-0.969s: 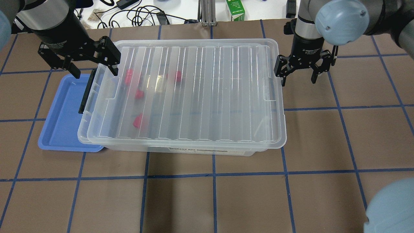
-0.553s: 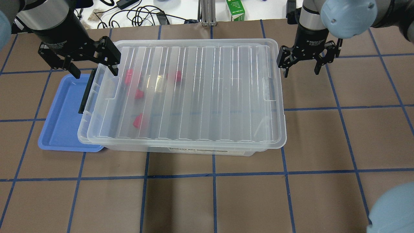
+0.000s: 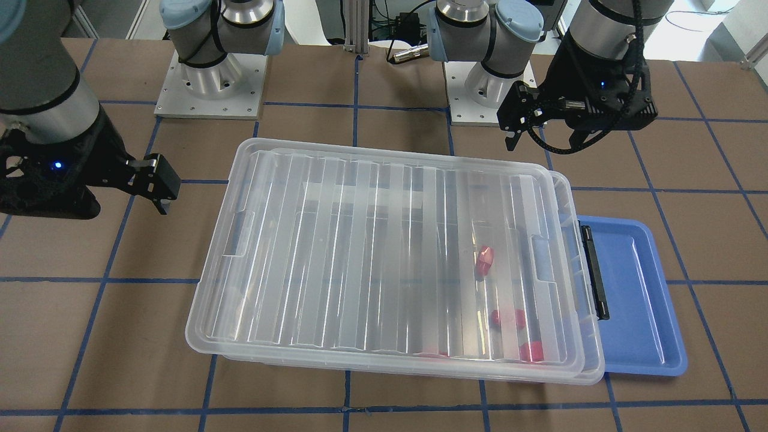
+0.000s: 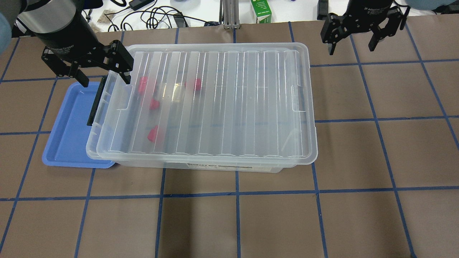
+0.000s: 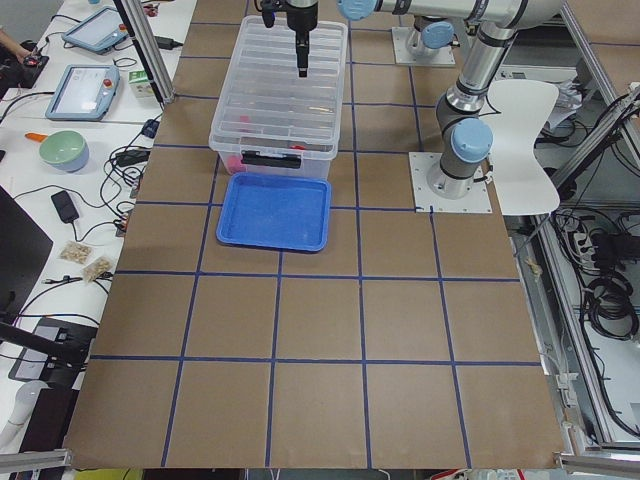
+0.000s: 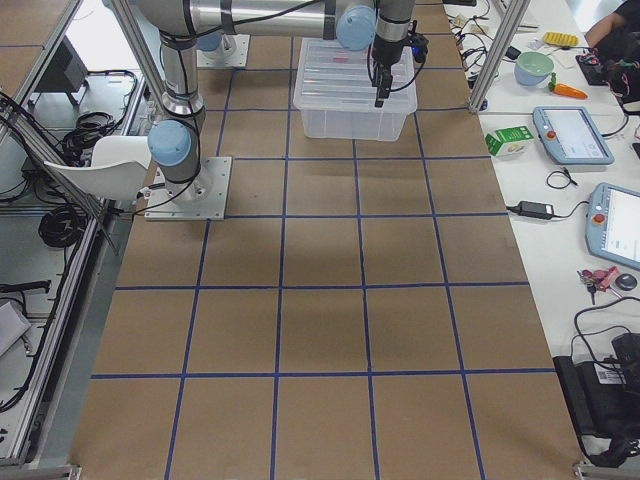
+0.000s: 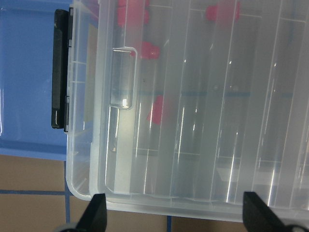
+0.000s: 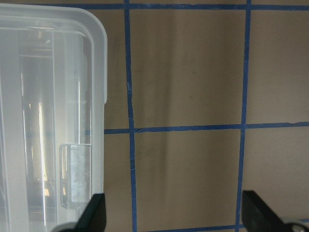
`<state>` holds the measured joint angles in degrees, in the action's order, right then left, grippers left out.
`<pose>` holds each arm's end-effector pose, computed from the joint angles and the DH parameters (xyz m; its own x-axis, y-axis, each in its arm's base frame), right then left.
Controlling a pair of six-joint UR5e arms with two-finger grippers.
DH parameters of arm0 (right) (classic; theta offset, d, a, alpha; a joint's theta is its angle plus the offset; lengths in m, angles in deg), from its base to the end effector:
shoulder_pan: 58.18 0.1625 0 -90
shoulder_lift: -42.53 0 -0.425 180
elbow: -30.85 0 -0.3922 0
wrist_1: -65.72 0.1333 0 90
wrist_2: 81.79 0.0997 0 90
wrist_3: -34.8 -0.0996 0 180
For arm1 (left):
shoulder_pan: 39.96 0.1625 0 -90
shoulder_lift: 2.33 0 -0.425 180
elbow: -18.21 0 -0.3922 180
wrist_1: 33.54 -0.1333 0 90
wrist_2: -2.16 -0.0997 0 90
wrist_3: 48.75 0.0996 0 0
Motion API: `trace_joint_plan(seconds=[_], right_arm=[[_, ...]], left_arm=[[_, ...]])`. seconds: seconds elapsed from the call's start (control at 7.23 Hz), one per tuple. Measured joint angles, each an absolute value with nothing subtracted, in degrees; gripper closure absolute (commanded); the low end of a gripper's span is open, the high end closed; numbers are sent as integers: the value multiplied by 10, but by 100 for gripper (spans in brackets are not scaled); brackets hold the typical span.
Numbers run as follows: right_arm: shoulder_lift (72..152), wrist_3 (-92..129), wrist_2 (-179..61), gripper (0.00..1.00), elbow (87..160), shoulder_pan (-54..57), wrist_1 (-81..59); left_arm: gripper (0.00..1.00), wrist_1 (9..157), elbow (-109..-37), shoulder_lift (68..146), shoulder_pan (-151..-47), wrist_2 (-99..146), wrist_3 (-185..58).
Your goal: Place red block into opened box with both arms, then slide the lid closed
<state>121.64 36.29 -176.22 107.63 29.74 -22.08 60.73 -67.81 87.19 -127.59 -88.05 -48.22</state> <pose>0.1048 -0.5763 0.4967 -0.9970 0.0104 0.0773 0.0104 0.9999 -0.0003 -0.1127 -0.4926 0.5187 -0.9995 -0.0321 -0.0037 -0.0321 0.9995 -0.0033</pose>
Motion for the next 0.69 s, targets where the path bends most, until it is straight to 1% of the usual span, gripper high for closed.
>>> trace_joint_plan(seconds=[0.69], right_arm=[[1244, 362, -1723, 0, 1086, 304, -185]], left_arm=[[0, 607, -678, 872, -1276, -880, -482]])
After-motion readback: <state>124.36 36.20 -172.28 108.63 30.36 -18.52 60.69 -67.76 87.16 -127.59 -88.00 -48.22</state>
